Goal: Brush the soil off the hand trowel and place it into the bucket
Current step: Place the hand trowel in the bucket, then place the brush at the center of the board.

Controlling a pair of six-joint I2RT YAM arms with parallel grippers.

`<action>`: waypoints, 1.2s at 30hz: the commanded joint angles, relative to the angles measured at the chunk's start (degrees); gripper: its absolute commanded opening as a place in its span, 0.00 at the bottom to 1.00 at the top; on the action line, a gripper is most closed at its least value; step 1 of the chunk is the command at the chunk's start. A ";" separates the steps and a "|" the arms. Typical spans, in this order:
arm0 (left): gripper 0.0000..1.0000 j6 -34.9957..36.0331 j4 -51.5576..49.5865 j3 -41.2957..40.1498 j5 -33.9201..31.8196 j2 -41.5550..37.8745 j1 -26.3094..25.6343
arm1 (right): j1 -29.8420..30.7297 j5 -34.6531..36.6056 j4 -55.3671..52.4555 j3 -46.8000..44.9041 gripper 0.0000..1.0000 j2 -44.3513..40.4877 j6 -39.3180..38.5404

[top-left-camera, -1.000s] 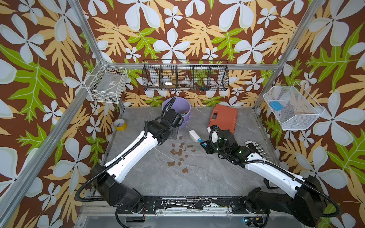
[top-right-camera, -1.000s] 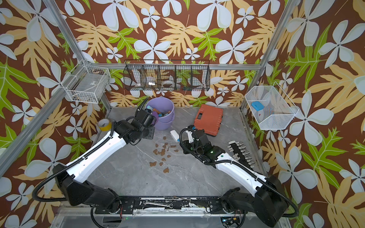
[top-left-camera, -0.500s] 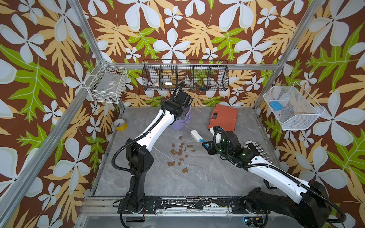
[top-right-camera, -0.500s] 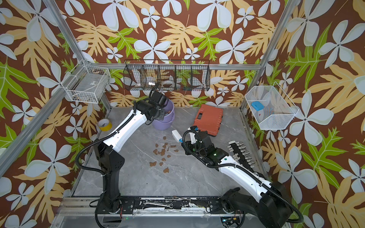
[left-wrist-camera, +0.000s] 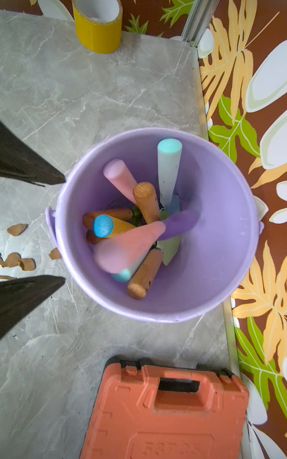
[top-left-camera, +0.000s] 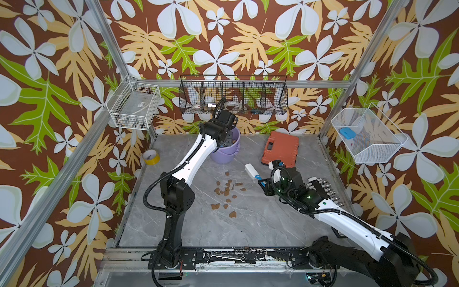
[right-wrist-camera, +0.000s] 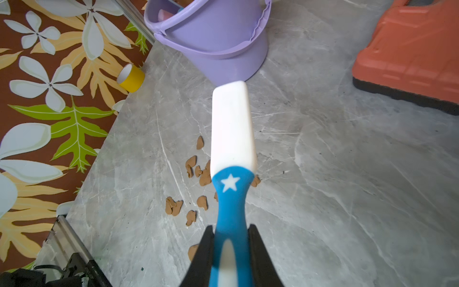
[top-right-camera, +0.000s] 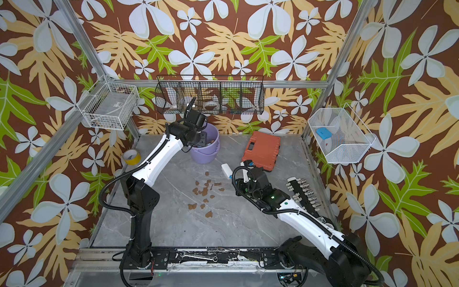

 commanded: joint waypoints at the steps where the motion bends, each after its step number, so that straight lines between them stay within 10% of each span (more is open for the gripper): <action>1: 0.60 -1.47 2.78 -5.09 -0.41 -6.98 -0.83 | 0.04 6.95 1.12 -1.63 0.00 -0.92 -0.08; 15: 0.70 -22.84 38.99 -80.97 -4.74 -69.13 -12.91 | 0.21 17.18 8.69 -14.43 0.00 -2.01 2.04; 36: 0.71 -24.37 36.85 -95.43 -1.19 -83.49 -12.91 | 4.86 25.50 23.58 -25.71 0.00 1.67 8.59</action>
